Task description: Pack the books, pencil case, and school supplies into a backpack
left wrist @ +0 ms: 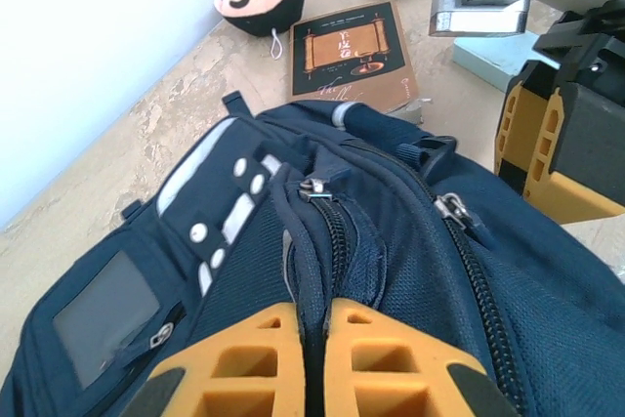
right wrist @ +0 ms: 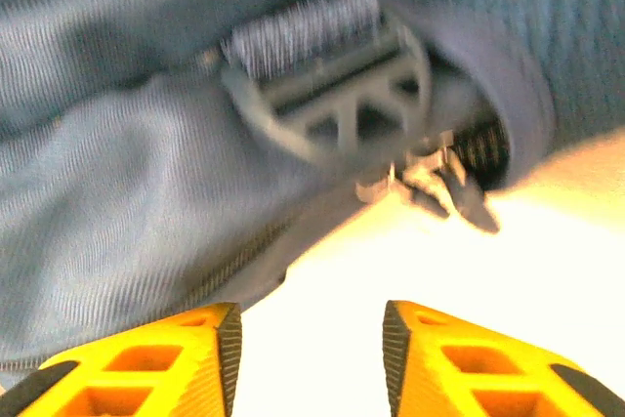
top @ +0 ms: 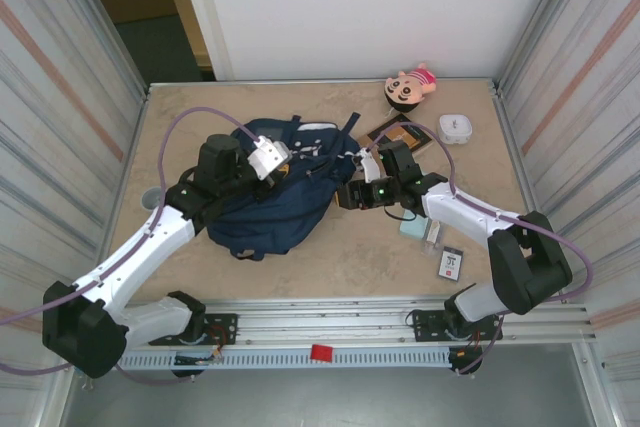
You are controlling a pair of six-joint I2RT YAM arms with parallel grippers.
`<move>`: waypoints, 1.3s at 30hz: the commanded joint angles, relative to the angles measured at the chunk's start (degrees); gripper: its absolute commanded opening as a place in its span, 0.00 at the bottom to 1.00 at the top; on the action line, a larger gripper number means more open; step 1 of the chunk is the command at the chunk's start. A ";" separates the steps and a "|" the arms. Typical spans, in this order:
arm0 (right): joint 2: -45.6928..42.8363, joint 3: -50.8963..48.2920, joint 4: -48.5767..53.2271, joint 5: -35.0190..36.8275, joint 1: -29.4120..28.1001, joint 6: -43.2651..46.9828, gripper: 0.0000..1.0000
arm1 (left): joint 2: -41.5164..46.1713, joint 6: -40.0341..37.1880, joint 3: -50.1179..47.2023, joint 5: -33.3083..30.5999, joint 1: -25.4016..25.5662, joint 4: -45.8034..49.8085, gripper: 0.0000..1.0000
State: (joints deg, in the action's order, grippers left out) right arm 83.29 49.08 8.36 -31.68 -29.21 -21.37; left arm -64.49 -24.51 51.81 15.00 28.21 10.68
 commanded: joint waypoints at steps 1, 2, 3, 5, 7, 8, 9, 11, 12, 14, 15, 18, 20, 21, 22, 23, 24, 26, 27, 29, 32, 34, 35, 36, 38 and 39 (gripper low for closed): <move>-3.26 0.16 3.46 2.39 0.69 3.35 0.49 | 2.46 1.51 0.96 -0.14 -1.84 -3.07 0.00; -4.48 -0.76 2.78 1.45 1.01 3.60 0.52 | 2.64 2.02 1.13 0.97 -2.37 -2.89 0.00; -6.01 -2.28 1.11 -0.07 1.79 2.92 0.60 | 2.87 2.39 1.35 2.47 -3.01 -2.58 0.00; -8.85 -6.41 -5.16 -3.43 4.27 -0.66 0.67 | 3.22 2.50 1.95 5.73 -3.75 -1.83 0.00; -10.92 -9.65 -9.67 -5.48 6.47 -3.52 0.67 | 3.47 2.36 2.68 8.96 -4.43 -0.70 0.00; -11.95 -10.75 -10.71 -6.05 7.20 -3.93 0.67 | 3.65 2.27 3.12 11.18 -4.80 -0.06 0.00; -12.57 -11.06 -10.70 -6.18 7.16 -3.25 0.65 | 3.65 2.23 3.49 13.42 -5.36 0.55 0.00; -13.19 -11.36 -11.05 -6.29 6.43 -1.71 0.64 | 3.79 2.52 4.01 16.77 -6.24 1.38 0.00; -13.30 -11.59 -11.71 -6.02 5.74 -0.65 0.63 | 3.99 2.62 4.36 18.30 -6.68 1.74 0.00; -12.96 -12.45 -14.03 -4.84 3.33 2.28 0.60 | 4.14 2.96 4.84 20.68 -7.48 2.19 0.00; -12.57 -12.88 -15.56 -4.57 2.28 3.65 0.58 | 4.33 3.23 5.00 21.82 -7.93 2.23 0.00; -10.30 -13.31 -20.06 -3.75 0.36 5.13 0.55 | 4.84 4.05 5.45 24.47 -9.26 2.42 0.00; -8.12 -12.76 -22.30 -3.73 -0.13 5.45 0.54 | 4.94 4.29 5.66 26.05 -9.90 2.42 0.00; -6.88 -12.25 -23.25 -3.91 -0.23 5.54 0.53 | 5.01 4.30 5.71 26.74 -10.09 2.35 0.00; -5.68 -11.77 -23.78 -4.20 -0.32 5.63 0.52 | 4.94 4.38 5.85 27.27 -10.31 2.43 0.00; -4.54 -10.95 -24.15 -4.37 -0.32 5.63 0.52 | 4.97 4.34 5.97 27.96 -10.44 2.57 0.00; -3.38 -10.31 -24.76 -4.44 -0.43 5.63 0.51 | 4.98 4.40 6.07 28.59 -10.59 2.79 0.00; -1.61 -9.64 -26.03 -4.27 -0.34 5.54 0.51 | 5.03 4.49 6.28 29.51 -10.86 3.05 0.00; -0.96 -9.22 -26.34 -3.79 -0.32 5.54 0.51 | 5.03 4.43 6.28 29.92 -11.03 3.14 0.00; 0.43 -8.53 -27.53 -3.58 0.06 5.59 0.50 | 5.16 4.47 6.20 31.03 -11.43 3.28 0.00; 2.30 -7.46 -28.89 -3.51 0.60 5.61 0.50 | 5.38 4.66 6.32 33.05 -12.18 3.24 0.00; 3.33 -6.77 -29.45 -3.58 0.80 5.71 0.51 | 5.44 4.87 6.45 34.48 -12.84 3.36 0.00; 3.81 -6.48 -29.67 -3.88 0.82 5.89 0.52 | 5.48 4.95 6.50 35.18 -13.21 3.26 0.00; 4.20 -6.17 -29.74 -4.27 0.77 6.00 0.52 | 5.50 5.19 6.55 35.69 -13.55 3.13 0.00; 5.10 -5.38 -29.76 -5.67 0.67 5.99 0.50 | 5.65 5.59 6.37 36.23 -14.03 2.78 0.00; 5.36 -5.18 -29.82 -6.09 0.58 5.98 0.48 | 5.73 5.57 6.30 36.32 -14.10 2.77 0.00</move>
State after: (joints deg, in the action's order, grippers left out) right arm 87.50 41.80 -19.40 -36.10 -28.75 -17.04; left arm -62.52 -20.12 54.52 45.15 14.55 18.28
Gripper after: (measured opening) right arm 0.487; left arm 0.083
